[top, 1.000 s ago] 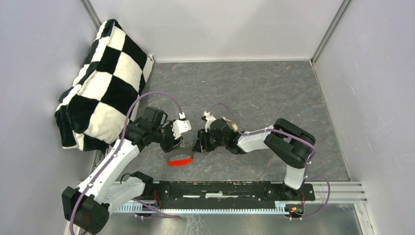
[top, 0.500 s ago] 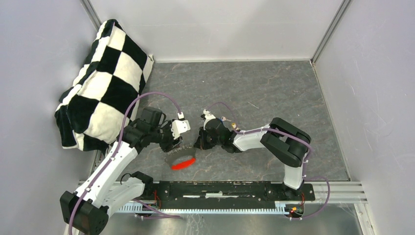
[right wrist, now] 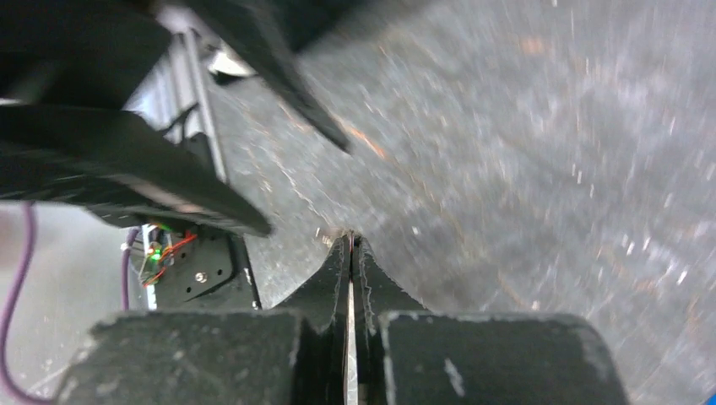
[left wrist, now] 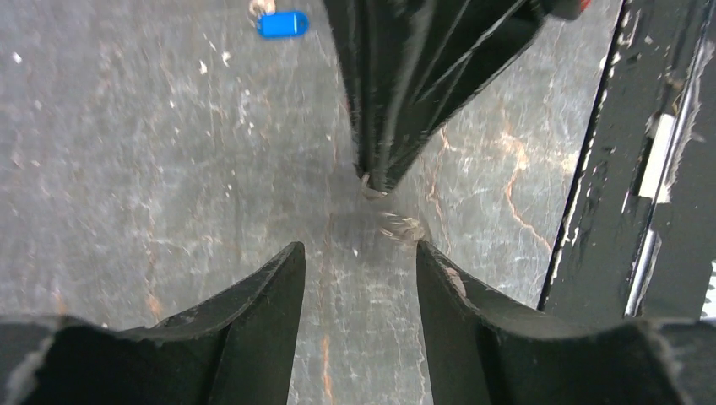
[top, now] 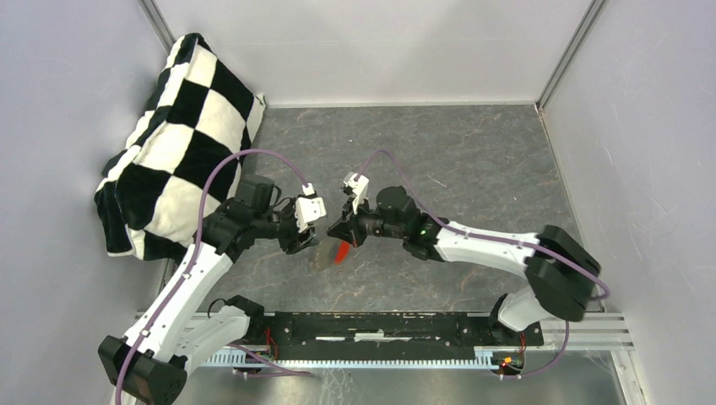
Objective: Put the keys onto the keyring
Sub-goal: Pick up the keyring from the center of the board.
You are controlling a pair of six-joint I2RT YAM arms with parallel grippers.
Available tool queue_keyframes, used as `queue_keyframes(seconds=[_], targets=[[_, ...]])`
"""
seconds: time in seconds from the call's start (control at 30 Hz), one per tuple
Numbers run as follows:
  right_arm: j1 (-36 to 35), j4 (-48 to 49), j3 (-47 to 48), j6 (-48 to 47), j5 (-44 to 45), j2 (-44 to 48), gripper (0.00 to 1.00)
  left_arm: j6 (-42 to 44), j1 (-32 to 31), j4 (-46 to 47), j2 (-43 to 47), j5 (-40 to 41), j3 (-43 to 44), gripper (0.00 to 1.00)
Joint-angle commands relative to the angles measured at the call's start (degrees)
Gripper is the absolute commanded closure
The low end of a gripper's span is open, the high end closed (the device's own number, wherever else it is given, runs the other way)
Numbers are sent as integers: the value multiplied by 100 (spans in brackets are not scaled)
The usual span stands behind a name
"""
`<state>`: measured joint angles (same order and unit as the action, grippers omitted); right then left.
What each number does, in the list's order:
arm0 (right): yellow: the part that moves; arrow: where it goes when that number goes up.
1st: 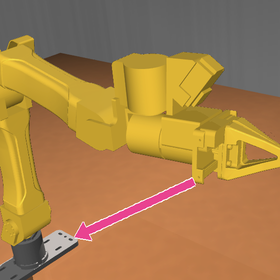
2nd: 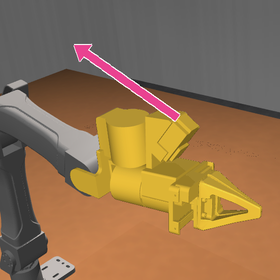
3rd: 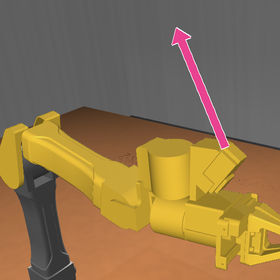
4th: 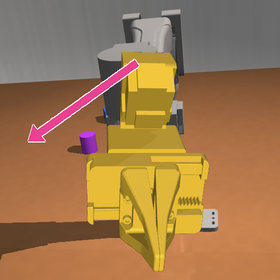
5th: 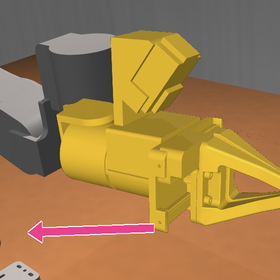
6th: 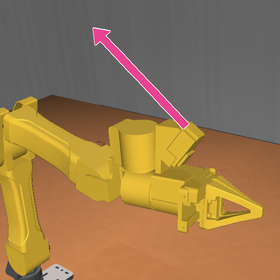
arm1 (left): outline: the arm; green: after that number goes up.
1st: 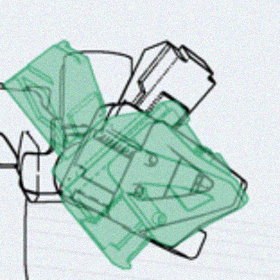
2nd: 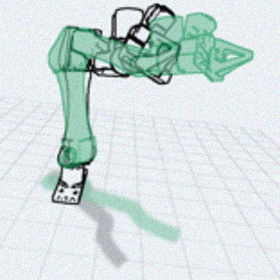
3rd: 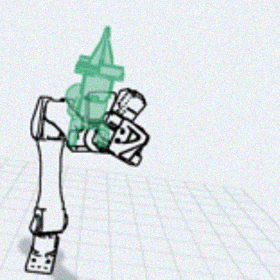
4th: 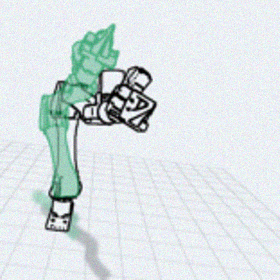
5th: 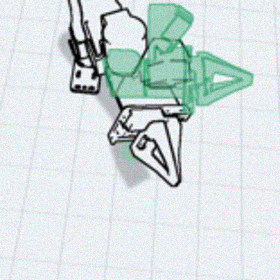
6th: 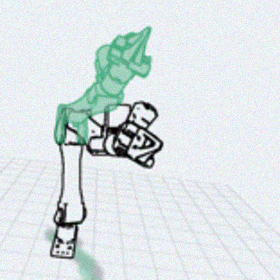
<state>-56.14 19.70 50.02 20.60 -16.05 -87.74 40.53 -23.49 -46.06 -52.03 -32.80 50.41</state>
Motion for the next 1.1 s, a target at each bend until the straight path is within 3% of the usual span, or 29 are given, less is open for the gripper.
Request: queue_keyframes(seconds=[0.0,0.23,0.5,0.8,1.07], targets=[[-14,319,-39,-1314,-1061,782,100,1,21,216,257,-644,462,42],[-9,406,-109,-1770,-1927,1586,100,-45,19,48,519,-1129,1105,43],[-20,902,34,-1268,-2148,1735,100,-460,12,-379,777,-2004,1214,45],[-61,1460,-46,-895,-2242,1675,100,-489,14,-482,1004,-1951,985,54],[-134,1517,30,-883,-2232,1539,100,-879,17,68,930,-2062,805,55]])
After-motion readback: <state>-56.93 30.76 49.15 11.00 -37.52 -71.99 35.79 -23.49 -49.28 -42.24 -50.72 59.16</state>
